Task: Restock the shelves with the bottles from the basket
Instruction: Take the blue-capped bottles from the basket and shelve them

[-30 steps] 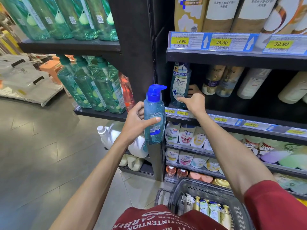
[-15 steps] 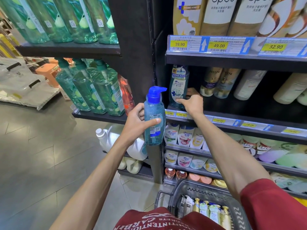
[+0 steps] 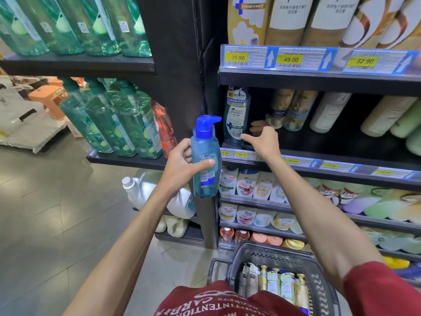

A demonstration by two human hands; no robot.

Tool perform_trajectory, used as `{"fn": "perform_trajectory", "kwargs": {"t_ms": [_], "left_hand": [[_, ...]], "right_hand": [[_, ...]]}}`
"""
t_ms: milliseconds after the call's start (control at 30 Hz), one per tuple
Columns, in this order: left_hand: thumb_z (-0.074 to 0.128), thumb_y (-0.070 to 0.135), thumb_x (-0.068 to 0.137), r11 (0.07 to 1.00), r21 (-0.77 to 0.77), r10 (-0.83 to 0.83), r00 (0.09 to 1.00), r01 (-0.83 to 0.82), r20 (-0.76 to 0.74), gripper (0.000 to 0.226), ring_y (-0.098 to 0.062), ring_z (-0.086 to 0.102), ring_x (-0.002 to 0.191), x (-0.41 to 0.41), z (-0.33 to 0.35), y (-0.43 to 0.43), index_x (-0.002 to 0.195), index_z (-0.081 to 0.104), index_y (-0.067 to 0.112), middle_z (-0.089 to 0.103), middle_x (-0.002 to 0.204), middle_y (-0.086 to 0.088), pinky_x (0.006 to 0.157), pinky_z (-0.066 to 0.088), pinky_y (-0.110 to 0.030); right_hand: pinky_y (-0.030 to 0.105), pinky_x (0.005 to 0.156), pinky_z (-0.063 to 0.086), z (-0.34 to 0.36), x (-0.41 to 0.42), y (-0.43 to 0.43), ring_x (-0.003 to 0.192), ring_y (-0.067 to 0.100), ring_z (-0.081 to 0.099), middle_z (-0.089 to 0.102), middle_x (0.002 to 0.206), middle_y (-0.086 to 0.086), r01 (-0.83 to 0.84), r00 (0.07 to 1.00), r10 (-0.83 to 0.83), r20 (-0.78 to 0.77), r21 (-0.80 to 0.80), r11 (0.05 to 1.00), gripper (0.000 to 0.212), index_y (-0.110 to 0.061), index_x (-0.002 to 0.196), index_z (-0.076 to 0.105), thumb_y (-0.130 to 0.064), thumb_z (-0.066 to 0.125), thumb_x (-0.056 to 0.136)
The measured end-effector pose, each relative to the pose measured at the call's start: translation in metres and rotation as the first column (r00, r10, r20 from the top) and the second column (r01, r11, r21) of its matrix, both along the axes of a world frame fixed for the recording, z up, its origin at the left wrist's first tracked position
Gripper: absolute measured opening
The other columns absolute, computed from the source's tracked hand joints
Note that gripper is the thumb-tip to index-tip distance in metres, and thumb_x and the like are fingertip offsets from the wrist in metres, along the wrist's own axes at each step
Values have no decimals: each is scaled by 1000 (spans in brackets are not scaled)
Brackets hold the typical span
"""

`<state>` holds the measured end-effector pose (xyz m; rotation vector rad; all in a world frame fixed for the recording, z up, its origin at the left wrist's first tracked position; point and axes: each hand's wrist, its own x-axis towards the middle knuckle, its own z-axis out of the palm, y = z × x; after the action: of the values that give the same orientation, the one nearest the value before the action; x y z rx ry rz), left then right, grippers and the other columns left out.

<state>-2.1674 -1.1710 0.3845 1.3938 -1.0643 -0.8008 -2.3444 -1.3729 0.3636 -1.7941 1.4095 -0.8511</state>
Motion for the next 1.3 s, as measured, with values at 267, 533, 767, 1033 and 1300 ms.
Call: {"fn": "perform_trajectory", "kwargs": {"t_ms": [267, 533, 767, 1033, 1300], "left_hand": [[90, 28, 71, 998, 11, -57, 998, 57, 1, 51, -19, 75, 99, -17, 2, -12, 110, 61, 14, 78, 107, 1, 79, 60, -28], [90, 32, 66, 996, 0, -95, 995, 95, -27, 64, -21, 75, 101, -46, 18, -34, 119, 60, 10, 78, 108, -2, 87, 61, -42], [90, 24, 70, 990, 0, -137, 990, 138, -29, 62, -24, 75, 100, -72, 29, -45, 121, 59, 8, 77, 109, -5, 85, 62, -41], [89, 11, 76, 995, 11, -97, 995, 97, 30, 49, -18, 76, 96, -92, 34, -53, 114, 58, 7, 78, 104, -1, 78, 62, -31], [91, 19, 74, 1000, 21, -11, 999, 10, 43, 52, -19, 76, 96, -104, 34, -57, 110, 56, 6, 76, 103, -4, 86, 61, -50]], "right_hand": [[22, 94, 51, 3, -55, 35, 105, 11, 64, 69, 112, 2, -134, 975, 137, 173, -24, 991, 38, -13, 115, 65, -18, 82, 82], [20, 87, 55, -9, -91, 88, 99, 9, 69, 71, 110, 1, -273, 904, 218, 369, 105, 956, 42, -18, 115, 65, -20, 85, 78], [26, 86, 56, -23, -91, 108, 105, 15, 70, 72, 114, 2, -405, 825, 250, 507, 222, 887, 45, -20, 119, 64, -21, 84, 79], [24, 86, 56, -19, -91, 111, 104, 10, 69, 74, 111, -7, -331, 859, 230, 457, 153, 931, 56, -23, 121, 62, -36, 85, 72], [37, 95, 55, -24, -75, 131, 114, 5, 60, 59, 128, -9, -102, 939, 93, 330, 10, 995, 75, -35, 130, 49, -46, 87, 66]]}}
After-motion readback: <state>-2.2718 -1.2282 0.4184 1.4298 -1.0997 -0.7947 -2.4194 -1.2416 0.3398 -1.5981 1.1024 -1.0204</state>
